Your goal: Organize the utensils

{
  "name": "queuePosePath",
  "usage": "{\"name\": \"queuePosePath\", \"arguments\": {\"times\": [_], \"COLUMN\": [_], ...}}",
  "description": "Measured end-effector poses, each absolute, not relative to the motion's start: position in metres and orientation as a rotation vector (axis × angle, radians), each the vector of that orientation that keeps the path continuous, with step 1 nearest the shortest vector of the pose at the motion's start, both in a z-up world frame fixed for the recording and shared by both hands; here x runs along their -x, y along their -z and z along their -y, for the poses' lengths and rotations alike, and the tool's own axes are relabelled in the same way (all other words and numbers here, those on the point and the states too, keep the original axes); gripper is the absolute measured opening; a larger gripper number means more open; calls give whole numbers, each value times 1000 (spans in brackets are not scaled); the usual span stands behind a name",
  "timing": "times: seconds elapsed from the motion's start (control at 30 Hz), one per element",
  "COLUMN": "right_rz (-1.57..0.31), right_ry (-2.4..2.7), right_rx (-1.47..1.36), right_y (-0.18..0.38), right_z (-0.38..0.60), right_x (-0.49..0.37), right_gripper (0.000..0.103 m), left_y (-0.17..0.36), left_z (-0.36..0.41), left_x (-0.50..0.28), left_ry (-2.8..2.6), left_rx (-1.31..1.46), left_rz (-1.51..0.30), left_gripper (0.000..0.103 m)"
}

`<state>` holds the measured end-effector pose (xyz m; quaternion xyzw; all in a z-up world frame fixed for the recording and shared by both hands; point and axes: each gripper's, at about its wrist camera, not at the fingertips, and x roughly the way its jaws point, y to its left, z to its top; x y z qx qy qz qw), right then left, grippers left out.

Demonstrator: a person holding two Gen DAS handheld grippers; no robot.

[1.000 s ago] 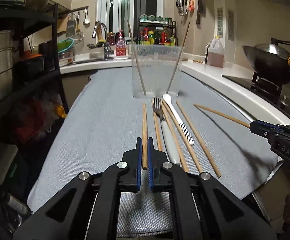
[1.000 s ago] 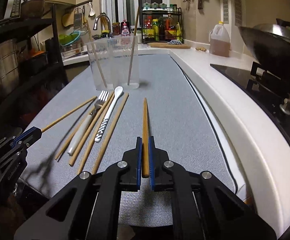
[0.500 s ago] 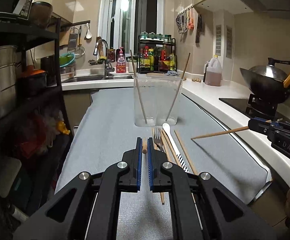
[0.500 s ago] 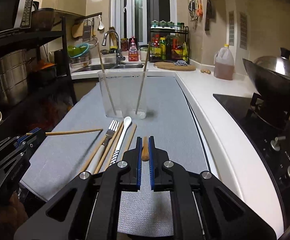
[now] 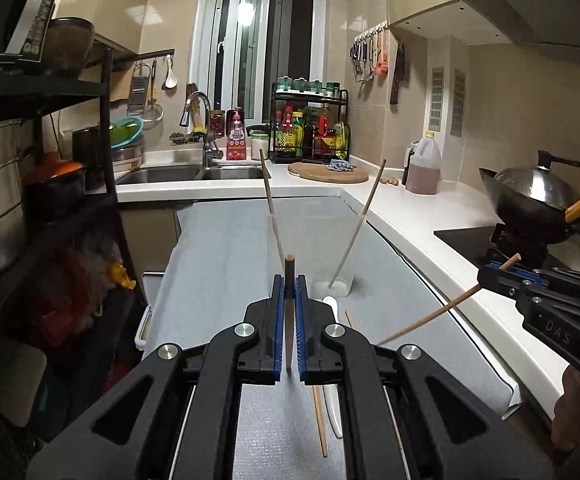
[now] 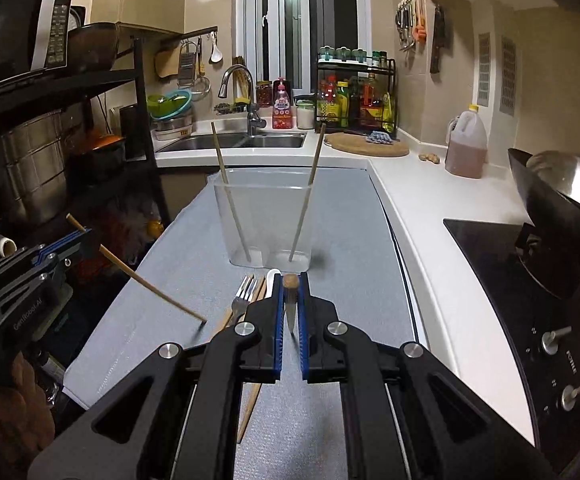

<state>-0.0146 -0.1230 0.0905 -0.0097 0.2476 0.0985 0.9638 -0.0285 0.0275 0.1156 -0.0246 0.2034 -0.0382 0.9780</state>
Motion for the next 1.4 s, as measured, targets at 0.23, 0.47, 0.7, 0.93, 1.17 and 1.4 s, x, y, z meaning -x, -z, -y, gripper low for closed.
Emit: {"name": "queuePosePath", "arguments": {"times": [0.23, 0.47, 0.7, 0.93, 1.17, 1.4], "right_rz": [-532, -540, -556, -515, -416, -450], "right_ry": [-211, -232, -262, -289, -286, -262], "right_rx": [5, 7, -2, -24, -28, -29], "right_y": [-117, -139, -156, -200, -256, -237], "right_z": [122, 117, 112, 108, 105, 99], "right_x": [-2, -13, -31, -57, -91, -141], "right_gripper": [6, 7, 6, 6, 6, 6], "left_y": [-146, -161, -173, -218, -274, -256], "left_z": [-48, -60, -55, -55, -50, -34], "left_x": [12, -6, -26, -67, -114, -171], "left_ry": [100, 99, 118, 160, 184, 183], "left_rx": [90, 117, 94, 94, 112, 82], "left_rz": [-451, -482, -504, -476, -367, -375], "left_gripper": [5, 5, 5, 5, 5, 5]}}
